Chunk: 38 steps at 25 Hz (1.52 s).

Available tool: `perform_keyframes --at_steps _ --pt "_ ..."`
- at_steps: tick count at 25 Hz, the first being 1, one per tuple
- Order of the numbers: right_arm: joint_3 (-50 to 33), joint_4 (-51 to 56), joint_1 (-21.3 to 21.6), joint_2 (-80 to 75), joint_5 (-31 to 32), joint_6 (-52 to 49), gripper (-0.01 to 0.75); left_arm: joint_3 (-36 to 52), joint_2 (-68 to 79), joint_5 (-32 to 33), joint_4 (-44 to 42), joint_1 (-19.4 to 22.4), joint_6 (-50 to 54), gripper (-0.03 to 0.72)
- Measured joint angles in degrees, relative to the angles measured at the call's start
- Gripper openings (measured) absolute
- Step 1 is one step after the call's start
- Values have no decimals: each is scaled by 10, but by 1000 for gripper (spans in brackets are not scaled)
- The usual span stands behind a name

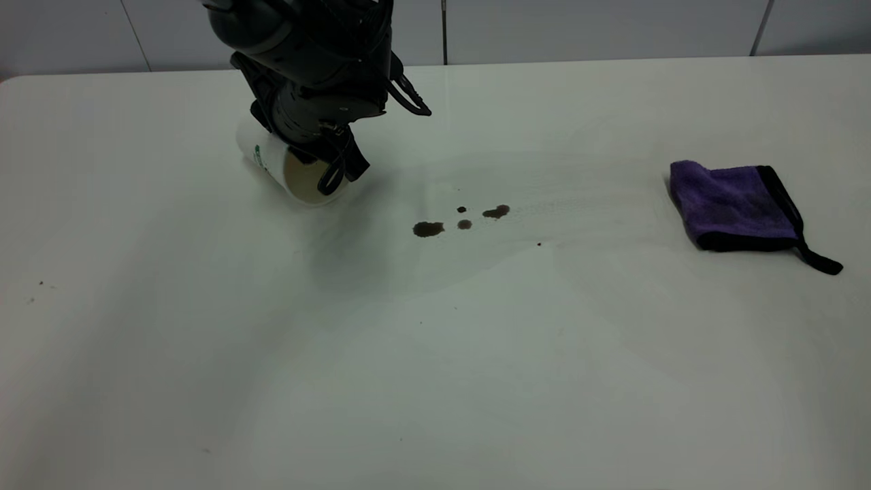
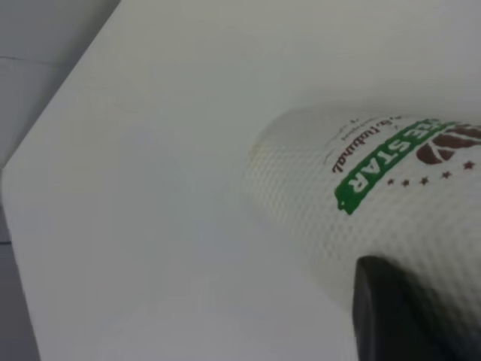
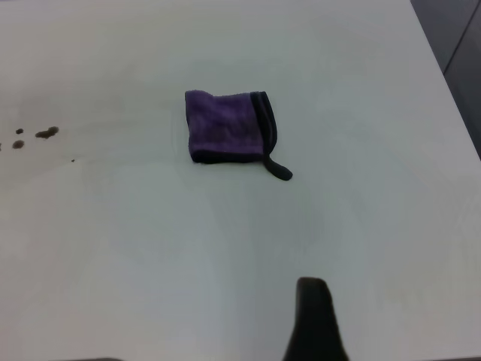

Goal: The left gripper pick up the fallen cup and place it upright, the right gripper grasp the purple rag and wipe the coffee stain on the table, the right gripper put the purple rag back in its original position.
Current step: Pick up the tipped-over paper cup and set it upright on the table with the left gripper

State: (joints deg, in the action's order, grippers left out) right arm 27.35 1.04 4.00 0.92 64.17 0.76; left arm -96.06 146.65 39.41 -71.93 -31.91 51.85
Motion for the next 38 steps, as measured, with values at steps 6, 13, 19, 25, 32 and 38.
perform_keyframes --at_steps 6,13,19,25,32,38 --pt "0 0 0 0 0 0 586 0 -85 -20 60 1 -66 9" --pt "0 2 0 0 0 0 586 -26 -207 2 388 50 -329 8" --pt "0 2 0 0 0 0 586 -74 -199 51 706 144 -582 8" --pt "0 3 0 0 0 0 586 -77 -148 35 829 212 -635 8" --pt "0 3 0 0 0 0 586 -77 -101 29 836 223 -637 13" --pt "0 3 0 0 0 0 586 -77 -82 18 840 223 -637 31"
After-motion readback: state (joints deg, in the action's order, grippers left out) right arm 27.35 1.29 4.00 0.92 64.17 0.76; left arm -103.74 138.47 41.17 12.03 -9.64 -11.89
